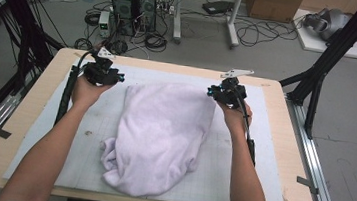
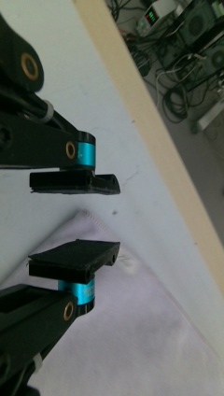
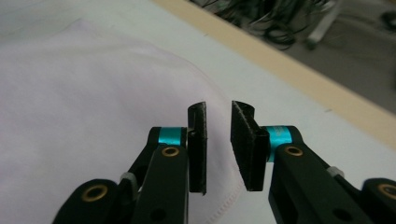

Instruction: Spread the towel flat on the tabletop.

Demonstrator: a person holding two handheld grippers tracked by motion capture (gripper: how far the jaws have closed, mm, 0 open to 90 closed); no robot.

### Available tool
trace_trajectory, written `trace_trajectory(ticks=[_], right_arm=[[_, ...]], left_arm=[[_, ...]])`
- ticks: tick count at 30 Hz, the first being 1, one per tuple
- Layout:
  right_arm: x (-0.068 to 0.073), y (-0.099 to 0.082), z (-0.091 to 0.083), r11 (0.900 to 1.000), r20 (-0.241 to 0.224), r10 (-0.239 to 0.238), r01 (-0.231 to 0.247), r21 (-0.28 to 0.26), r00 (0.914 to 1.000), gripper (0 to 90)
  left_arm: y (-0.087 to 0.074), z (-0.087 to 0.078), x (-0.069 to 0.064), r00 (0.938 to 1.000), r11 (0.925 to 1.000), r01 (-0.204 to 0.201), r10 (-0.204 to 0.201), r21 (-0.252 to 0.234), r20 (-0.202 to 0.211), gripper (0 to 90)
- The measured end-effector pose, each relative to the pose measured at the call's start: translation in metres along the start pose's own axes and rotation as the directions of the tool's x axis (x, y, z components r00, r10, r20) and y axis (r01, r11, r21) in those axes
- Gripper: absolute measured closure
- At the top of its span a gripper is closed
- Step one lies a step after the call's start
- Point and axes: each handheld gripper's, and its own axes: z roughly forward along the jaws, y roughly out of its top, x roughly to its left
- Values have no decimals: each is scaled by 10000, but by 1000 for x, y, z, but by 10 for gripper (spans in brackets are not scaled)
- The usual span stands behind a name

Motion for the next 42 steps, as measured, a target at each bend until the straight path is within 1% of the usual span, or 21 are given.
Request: trace_trajectory(ticks=[2,3,6,8,9,13,17,18,19,21,23,25,28,32,33,35,36,37,39,41,42], right_arm=[[6,-7,2,9995,-194,-294,296,130,9994,718],[9,-12,2,9998,-486,-181,186,90,9987,700],[19,-24,-1,9989,-886,-310,340,319,9956,664],[26,-32,-6,9996,-1261,-226,248,157,9918,642],[30,-35,-9,9991,-1382,-335,370,221,9898,626],[48,-50,-24,9994,-2040,-337,340,-21,9784,594],[69,-66,-38,9980,-2554,-618,572,-252,9649,565],[72,-69,-40,9972,-2590,-740,691,-282,9630,552],[77,-72,-43,9978,-2831,-650,652,-86,9569,528],[87,-74,-47,9972,-3273,-611,721,216,9429,515],[100,-79,-54,9929,-3207,-1186,1159,-276,9397,522],[110,-85,-57,9919,-3593,-1248,1247,-237,9248,508],[123,-98,-58,9882,-3924,-1455,1528,-128,9082,501],[131,-113,-47,9832,-4004,-1499,1789,357,9040,512],[132,-115,-43,9816,-4040,-1463,1832,541,9030,548],[133,-116,-38,9763,-4179,-1551,2036,739,8951,687],[134,-116,-37,9748,-4264,-1635,2122,690,8896,770],[134,-114,-37,9727,-4309,-1730,2224,668,8857,808],[132,-111,-36,9714,-4403,-1713,2257,739,8814,837],[131,-105,-39,9713,-4332,-1821,2300,604,8827,843],[131,-102,-42,9726,-4265,-1881,2283,448,8847,843]], left_arm=[[-12,-5,0,9994,9996,212,-208,-161,287,638],[-19,-8,-1,9986,9992,316,-305,-249,423,636],[-35,-16,-7,9967,9990,309,-284,-332,757,621],[-43,-22,-12,9939,9986,300,-252,-439,1074,613],[-46,-25,-16,9922,9981,257,-187,-554,1232,609],[-59,-35,-35,9820,9970,-103,246,-772,1874,591],[-72,-48,-52,9691,9946,-219,461,-1013,2424,574],[-77,-51,-57,9630,9940,-142,427,-1081,2661,568],[-81,-54,-61,9563,9946,-202,491,-1022,2883,560],[-87,-59,-70,9473,9944,-390,681,-982,3132,546],[-94,-62,-79,9305,9937,-416,766,-1043,3582,525],[-100,-63,-87,9183,9935,-614,939,-960,3846,506],[-108,-62,-96,9012,9929,-937,1157,-729,4177,513],[-112,-53,-102,8863,9897,-1405,1380,-272,4420,602],[-113,-51,-103,8834,9892,-1444,1397,-238,4472,613],[-113,-50,-102,8808,9883,-1498,1462,-278,4504,679],[-112,-49,-101,8784,9878,-1525,1495,-303,4539,751],[-112,-49,-101,8787,9877,-1536,1501,-294,4532,804],[-109,-50,-101,8846,9873,-1551,1548,-354,4398,832],[-106,-51,-100,8916,9883,-1460,1503,-430,4271,839],[-103,-52,-98,8928,9887,-1427,1488,-465,4252,840]])
